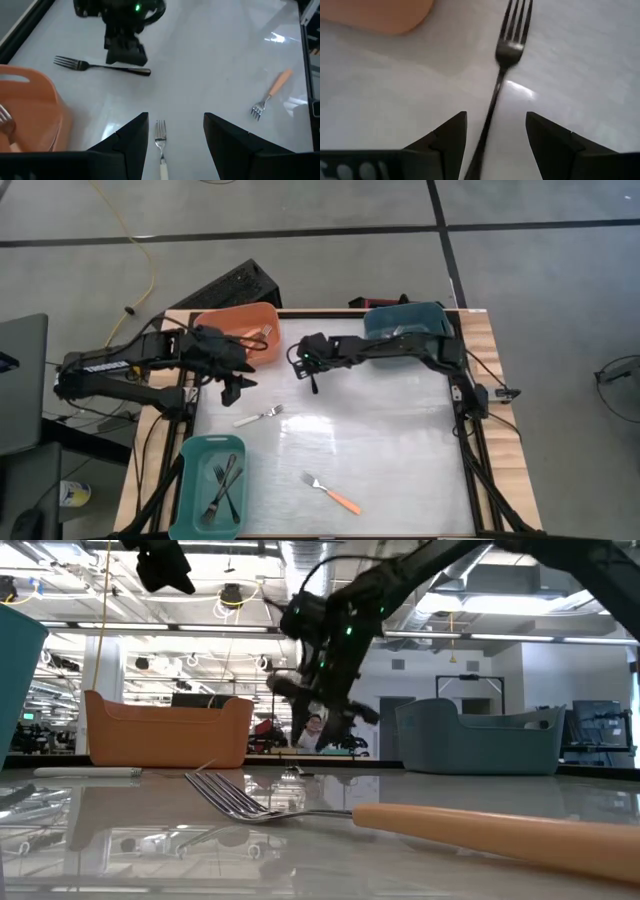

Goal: Sort silverware by color (type)
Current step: Put the black fork into the green bin

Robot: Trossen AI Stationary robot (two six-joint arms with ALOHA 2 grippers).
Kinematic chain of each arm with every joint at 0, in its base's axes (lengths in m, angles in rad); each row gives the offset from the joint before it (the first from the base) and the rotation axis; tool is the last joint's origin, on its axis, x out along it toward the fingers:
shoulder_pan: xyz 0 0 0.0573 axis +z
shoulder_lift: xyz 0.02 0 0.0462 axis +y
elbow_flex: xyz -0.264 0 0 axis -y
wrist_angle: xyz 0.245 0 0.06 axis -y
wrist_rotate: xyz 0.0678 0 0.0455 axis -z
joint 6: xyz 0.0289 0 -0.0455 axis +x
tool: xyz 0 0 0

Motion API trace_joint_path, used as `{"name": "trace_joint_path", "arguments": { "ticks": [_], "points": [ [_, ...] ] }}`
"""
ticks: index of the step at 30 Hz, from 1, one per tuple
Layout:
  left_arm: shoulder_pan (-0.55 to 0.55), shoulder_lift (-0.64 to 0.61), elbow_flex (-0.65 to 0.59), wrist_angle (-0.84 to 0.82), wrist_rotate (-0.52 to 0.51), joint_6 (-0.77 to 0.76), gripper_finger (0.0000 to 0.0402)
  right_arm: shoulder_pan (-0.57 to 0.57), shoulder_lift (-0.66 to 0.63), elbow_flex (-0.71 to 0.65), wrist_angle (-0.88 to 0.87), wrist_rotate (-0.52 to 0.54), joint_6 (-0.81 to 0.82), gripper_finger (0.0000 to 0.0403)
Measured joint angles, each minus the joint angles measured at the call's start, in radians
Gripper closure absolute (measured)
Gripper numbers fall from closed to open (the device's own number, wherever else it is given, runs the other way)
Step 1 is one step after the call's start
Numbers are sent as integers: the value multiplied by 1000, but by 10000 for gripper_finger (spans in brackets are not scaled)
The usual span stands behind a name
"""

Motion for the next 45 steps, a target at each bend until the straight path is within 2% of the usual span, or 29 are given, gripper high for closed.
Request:
{"name": "trace_joint_path", "arguments": {
  "ticks": [6,15,19,25,27,33,36,40,45],
  "points": [
    [-29,0,0,0,-55,-62,227,-11,37,8,93,-24,-61,177],
    [-52,0,0,-1,-104,-152,227,4,114,11,93,-29,-99,185],
    [-64,0,0,0,-128,-184,227,30,145,13,31,47,-139,238],
    [-87,0,0,-1,-166,-211,227,38,147,11,-14,58,-188,375],
    [-95,0,0,0,-182,-215,227,34,137,9,-13,46,-188,382],
    [-122,0,0,4,-195,-219,227,7,29,-4,-115,-71,-204,382],
    [-136,0,0,5,-238,-213,227,6,-70,-4,-200,-68,-248,382],
    [-143,0,0,37,-325,-220,227,7,-221,0,-295,-15,-327,382],
    [-123,1,-86,298,-359,-295,227,36,-376,0,-274,31,-425,383]
  ]
}}
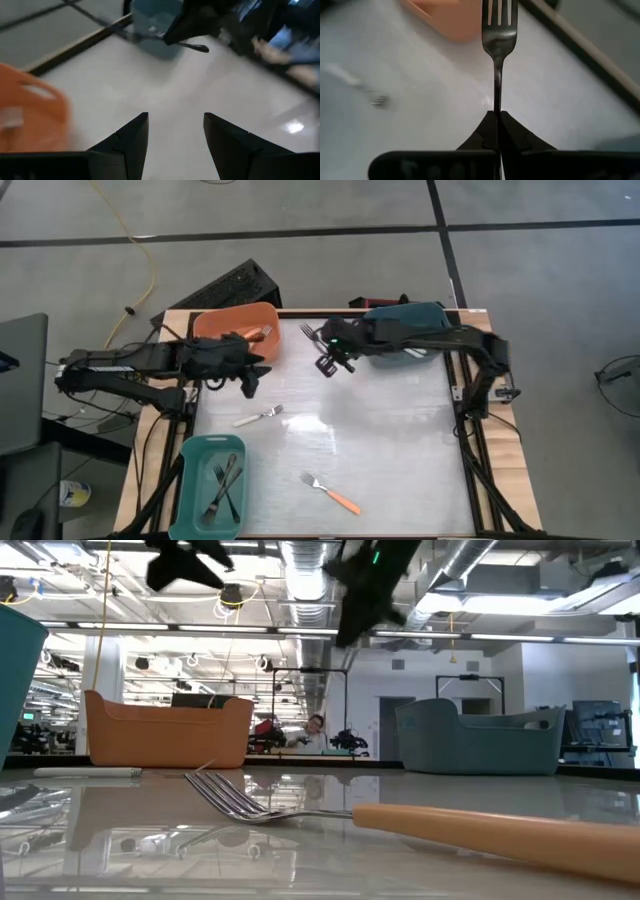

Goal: Sort silverware by color (type)
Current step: Put the black fork into the green bin

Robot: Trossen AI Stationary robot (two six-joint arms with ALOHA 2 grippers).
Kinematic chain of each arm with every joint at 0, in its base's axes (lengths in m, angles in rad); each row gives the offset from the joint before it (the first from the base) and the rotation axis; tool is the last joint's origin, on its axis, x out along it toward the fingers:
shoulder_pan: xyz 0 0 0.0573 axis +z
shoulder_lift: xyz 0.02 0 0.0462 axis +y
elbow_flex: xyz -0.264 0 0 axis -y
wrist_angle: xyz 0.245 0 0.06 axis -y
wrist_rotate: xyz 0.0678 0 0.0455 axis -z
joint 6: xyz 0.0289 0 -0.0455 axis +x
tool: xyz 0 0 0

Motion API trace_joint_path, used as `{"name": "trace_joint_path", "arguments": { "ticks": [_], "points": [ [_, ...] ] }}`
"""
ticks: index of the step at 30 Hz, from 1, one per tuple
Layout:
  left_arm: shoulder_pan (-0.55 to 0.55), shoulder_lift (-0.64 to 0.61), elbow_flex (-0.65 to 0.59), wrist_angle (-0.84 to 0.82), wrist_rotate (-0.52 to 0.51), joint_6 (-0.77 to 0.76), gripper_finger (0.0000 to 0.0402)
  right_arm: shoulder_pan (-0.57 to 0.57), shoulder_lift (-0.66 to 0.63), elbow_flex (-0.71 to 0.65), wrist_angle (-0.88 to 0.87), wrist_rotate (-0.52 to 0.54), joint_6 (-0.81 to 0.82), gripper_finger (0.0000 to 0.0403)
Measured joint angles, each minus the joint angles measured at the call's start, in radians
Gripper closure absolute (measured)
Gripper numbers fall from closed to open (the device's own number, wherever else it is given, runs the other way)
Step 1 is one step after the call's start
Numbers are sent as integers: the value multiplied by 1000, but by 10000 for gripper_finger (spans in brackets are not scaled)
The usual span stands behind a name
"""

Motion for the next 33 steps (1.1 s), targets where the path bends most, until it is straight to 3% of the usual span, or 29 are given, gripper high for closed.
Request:
{"name": "trace_joint_path", "arguments": {
  "ticks": [6,11,33],
  "points": [
    [100,37,-193,449,195,-228,227,54,-123,3,10,31,-129,383],
    [169,56,-280,724,254,-347,227,96,-154,3,14,34,-133,383],
    [180,136,-286,839,168,-384,237,201,-88,3,118,45,-64,383]
  ]
}}
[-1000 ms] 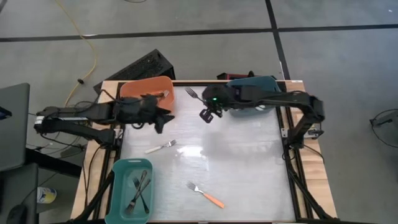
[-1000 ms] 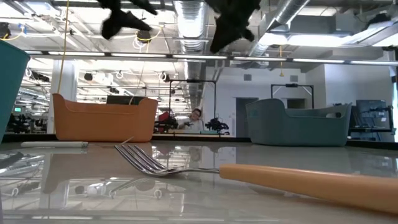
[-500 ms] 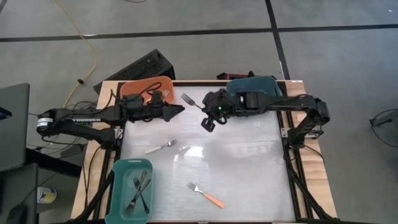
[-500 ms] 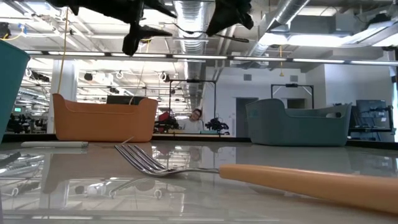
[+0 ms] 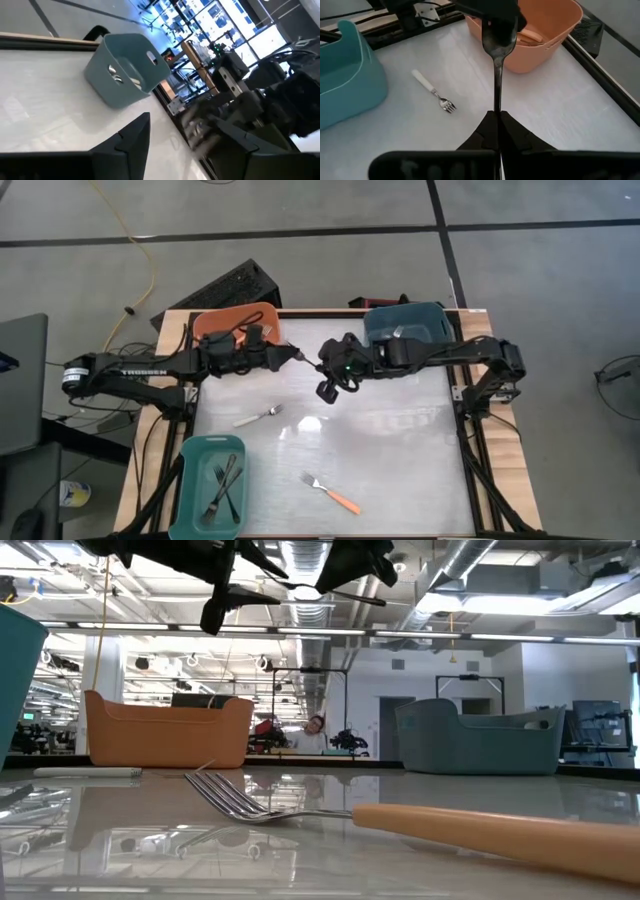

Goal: Sort silverware by color (type)
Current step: Put the black fork into the green bin

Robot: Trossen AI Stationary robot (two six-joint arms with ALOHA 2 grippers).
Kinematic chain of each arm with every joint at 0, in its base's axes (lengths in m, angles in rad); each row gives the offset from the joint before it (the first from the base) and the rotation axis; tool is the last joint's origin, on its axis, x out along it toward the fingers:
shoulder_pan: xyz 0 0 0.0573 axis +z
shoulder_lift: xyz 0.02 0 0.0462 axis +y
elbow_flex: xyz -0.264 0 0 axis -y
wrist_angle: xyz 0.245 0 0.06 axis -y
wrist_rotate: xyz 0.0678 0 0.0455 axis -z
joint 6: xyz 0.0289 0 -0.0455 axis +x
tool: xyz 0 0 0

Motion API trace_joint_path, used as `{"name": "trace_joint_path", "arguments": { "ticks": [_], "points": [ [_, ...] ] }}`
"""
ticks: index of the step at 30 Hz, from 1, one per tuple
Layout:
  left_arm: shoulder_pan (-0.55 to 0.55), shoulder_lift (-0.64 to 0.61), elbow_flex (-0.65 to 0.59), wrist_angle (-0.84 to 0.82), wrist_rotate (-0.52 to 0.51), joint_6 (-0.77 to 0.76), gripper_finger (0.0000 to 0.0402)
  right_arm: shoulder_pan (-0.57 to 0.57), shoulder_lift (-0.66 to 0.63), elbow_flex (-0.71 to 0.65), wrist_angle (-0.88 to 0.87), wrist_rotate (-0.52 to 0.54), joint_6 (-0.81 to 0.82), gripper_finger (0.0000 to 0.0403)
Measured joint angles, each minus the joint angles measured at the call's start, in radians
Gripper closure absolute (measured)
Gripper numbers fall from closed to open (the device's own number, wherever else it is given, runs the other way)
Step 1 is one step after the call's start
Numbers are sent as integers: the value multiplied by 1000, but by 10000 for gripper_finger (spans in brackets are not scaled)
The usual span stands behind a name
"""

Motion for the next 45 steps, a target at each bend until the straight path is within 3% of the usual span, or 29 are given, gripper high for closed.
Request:
{"name": "trace_joint_path", "arguments": {
  "ticks": [5,11,23,28,36,41,45],
  "points": [
    [0,0,0,-3,-27,14,286,-7,0,0,-4,4,0,383],
    [-1,0,1,11,-26,64,389,-7,0,0,-1,5,0,382],
    [27,-8,3,-61,6,153,401,-6,-14,0,-61,-89,-19,308],
    [81,-31,100,-306,159,238,401,-13,-77,1,-135,-136,-23,247],
    [81,-35,352,-957,657,511,402,-16,-171,1,-233,-133,-54,187],
    [-20,-90,383,-998,823,471,401,-47,-174,1,-240,-132,-94,183],
    [-163,-129,383,-1058,829,385,401,-74,-146,1,-247,-132,-98,182]
  ]
}}
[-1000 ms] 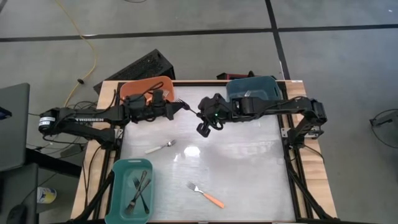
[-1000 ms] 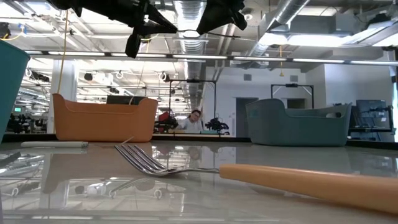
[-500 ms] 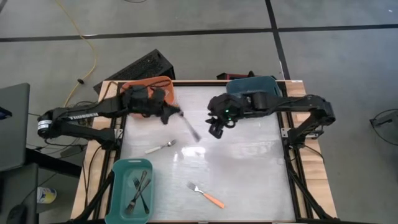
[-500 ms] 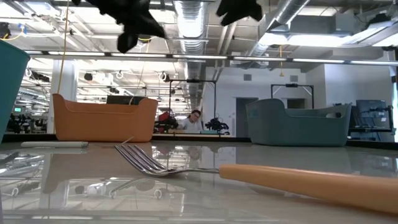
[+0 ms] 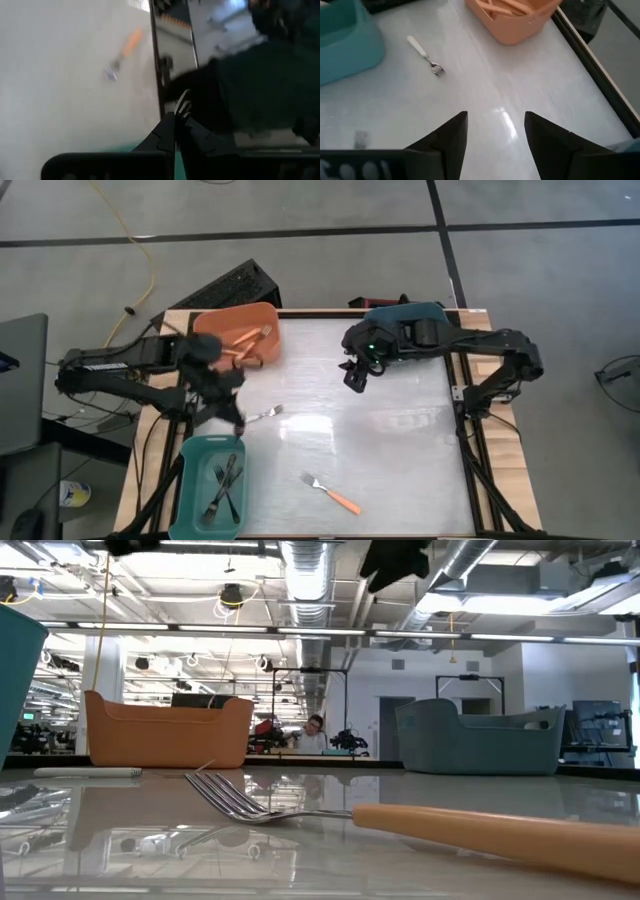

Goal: Sort silverware by color (type)
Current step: Put the black fork into the green bin

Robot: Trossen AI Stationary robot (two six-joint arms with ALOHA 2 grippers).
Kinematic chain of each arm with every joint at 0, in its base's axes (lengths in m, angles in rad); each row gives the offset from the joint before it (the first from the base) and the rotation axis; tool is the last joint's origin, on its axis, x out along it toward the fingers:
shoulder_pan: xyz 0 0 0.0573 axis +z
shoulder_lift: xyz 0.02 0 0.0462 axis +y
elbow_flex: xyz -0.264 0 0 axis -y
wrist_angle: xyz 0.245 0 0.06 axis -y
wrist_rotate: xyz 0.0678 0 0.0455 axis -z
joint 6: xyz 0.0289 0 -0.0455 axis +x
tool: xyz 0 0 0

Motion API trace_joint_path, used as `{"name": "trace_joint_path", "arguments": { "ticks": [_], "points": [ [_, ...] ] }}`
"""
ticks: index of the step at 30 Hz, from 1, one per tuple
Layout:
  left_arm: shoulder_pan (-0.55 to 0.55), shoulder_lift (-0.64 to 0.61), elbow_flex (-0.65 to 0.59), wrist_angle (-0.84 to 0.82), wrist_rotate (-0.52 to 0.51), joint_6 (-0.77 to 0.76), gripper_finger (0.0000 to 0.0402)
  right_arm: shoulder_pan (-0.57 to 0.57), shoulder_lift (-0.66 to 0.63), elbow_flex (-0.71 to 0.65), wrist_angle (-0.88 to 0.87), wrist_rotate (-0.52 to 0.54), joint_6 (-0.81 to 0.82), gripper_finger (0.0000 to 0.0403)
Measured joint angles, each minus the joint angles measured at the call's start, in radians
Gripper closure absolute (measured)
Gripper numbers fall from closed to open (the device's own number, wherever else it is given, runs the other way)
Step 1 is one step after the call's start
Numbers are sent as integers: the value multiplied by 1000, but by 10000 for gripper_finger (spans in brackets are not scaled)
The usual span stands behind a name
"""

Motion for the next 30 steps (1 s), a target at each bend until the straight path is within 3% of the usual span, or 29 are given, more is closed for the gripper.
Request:
{"name": "trace_joint_path", "arguments": {
  "ticks": [6,12,22,27,30],
  "points": [
    [-224,-14,-19,-109,-149,-134,401,-11,47,0,18,-43,-51,182],
    [-389,-13,-178,-92,-249,-254,401,-27,77,0,51,-102,-72,182],
    [-448,-14,-457,179,-220,-345,401,-18,79,0,87,-184,-63,182],
    [-447,-14,-500,213,-285,-380,401,-13,79,0,85,-184,-42,182],
    [-447,-14,-502,214,-272,-379,392,-6,79,0,85,-184,-35,182]
  ]
}}
